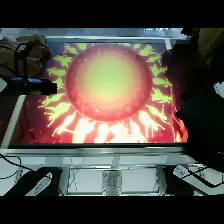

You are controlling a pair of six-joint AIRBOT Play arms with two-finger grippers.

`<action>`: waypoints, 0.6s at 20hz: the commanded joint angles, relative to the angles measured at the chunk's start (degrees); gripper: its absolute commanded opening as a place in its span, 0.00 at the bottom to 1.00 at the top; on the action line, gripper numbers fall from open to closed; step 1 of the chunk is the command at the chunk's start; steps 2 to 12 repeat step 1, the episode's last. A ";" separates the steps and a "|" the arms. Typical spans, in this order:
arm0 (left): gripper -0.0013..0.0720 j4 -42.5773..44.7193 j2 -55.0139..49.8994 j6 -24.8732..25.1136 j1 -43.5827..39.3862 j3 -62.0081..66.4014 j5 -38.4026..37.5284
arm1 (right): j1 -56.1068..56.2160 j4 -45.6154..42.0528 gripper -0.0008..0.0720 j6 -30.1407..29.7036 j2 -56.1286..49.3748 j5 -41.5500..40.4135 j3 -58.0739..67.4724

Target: Fold the clothes and pants, and hang the long-sleeved shirts on hangers.

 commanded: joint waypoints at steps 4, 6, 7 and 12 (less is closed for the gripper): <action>0.04 0.02 -0.02 0.02 0.02 -0.02 0.00 | 10.84 -5.70 0.66 -0.87 0.26 0.11 0.15; 0.04 0.02 -0.02 0.02 0.02 -0.02 0.00 | 10.84 -5.70 0.66 -0.87 0.26 0.11 0.15; 0.04 0.02 -0.02 0.02 0.02 -0.02 0.00 | 10.84 -5.70 0.66 -0.87 0.26 0.11 0.15; 0.04 0.02 -0.02 0.02 0.02 -0.02 0.00 | 10.84 -5.70 0.66 -0.87 0.26 0.11 0.15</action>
